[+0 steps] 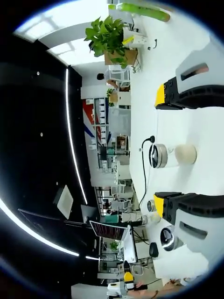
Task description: Rotate the seasoning bottle until the label or dispensing opening points toward the visible target arrow and the bottle remains upright within the marked orientation range
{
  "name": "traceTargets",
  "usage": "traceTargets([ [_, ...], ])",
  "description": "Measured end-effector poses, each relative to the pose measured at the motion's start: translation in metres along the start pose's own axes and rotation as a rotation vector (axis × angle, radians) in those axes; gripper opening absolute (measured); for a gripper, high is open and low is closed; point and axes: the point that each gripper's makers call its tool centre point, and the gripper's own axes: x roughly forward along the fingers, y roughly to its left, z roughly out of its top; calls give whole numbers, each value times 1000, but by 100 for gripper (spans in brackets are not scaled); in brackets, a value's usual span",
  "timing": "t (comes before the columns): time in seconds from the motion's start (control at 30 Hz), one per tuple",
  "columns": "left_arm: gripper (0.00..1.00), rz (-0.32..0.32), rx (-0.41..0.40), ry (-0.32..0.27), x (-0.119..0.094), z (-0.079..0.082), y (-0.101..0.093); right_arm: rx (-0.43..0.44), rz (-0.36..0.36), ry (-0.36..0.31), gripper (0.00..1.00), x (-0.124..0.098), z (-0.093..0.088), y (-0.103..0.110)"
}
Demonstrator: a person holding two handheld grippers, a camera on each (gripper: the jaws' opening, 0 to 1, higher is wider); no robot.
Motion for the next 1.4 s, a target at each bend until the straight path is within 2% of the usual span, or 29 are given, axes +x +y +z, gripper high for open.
traceTargets([
  [0.2,100,-6,3,10,-1,-2,-2,10,-2,9,70,19,-12,-4],
  [0.3,98,-17,0,12,-2,-2,-3,10,-10,27,71,28,-23,-7],
  [0.4,97,-26,-2,11,-1,-2,-5,11,-9,45,76,36,-33,-8],
  [0.53,97,-24,-1,23,1,-5,-5,19,-49,45,70,43,-39,-20],
  [0.63,97,-25,-6,24,1,-5,-4,2,-62,43,75,49,-42,-25],
  [0.73,97,-20,-9,23,1,-5,-4,1,-54,2,76,56,-36,-24],
  [0.9,96,-25,-6,18,0,-2,-5,-23,-18,-71,71,70,-21,-9],
  [1.1,96,-26,-5,24,-1,-4,-5,-64,21,-63,68,86,-21,10],
  [1.2,96,-25,-5,23,-1,-3,-4,-28,80,-66,59,92,-22,20],
  [1.4,96,-18,-8,17,-3,-2,0,-54,55,-44,58,105,-26,17],
])
